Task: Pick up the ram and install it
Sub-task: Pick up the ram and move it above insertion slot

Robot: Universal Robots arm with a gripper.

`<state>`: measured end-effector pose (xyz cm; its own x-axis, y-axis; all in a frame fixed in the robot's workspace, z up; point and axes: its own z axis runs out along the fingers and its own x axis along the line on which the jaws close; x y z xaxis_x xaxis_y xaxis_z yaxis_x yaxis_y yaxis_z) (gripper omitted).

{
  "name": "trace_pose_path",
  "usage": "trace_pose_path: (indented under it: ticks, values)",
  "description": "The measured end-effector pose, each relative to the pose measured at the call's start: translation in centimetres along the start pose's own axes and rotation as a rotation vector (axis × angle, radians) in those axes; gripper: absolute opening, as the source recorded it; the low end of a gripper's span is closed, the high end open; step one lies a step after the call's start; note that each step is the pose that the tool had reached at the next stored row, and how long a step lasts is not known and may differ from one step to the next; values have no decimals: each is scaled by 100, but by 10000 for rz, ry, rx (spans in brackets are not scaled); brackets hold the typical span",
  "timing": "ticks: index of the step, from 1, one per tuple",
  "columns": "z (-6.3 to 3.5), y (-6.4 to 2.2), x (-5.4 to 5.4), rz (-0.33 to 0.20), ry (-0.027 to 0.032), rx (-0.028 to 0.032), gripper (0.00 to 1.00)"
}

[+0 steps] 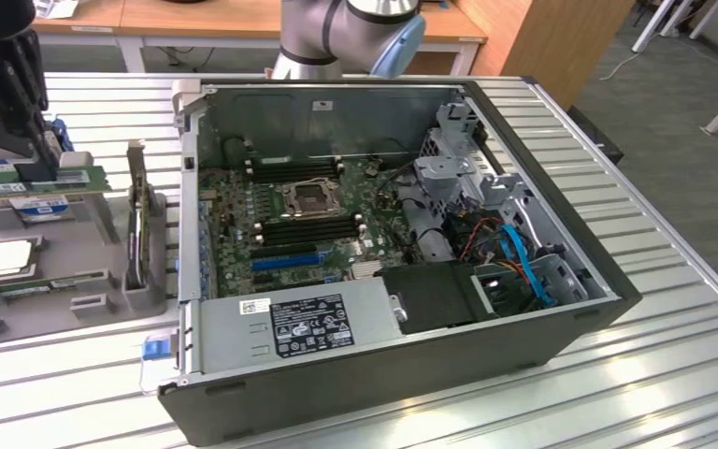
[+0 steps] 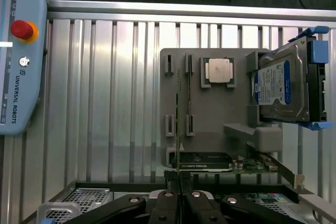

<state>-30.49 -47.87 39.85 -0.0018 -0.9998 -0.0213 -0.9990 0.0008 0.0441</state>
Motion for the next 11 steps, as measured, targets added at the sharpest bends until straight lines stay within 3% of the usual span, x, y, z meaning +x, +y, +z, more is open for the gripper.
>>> trace_pose_path:
  ticks: [11]
  values:
    - [-8,-165,0,0,1,-1,11]
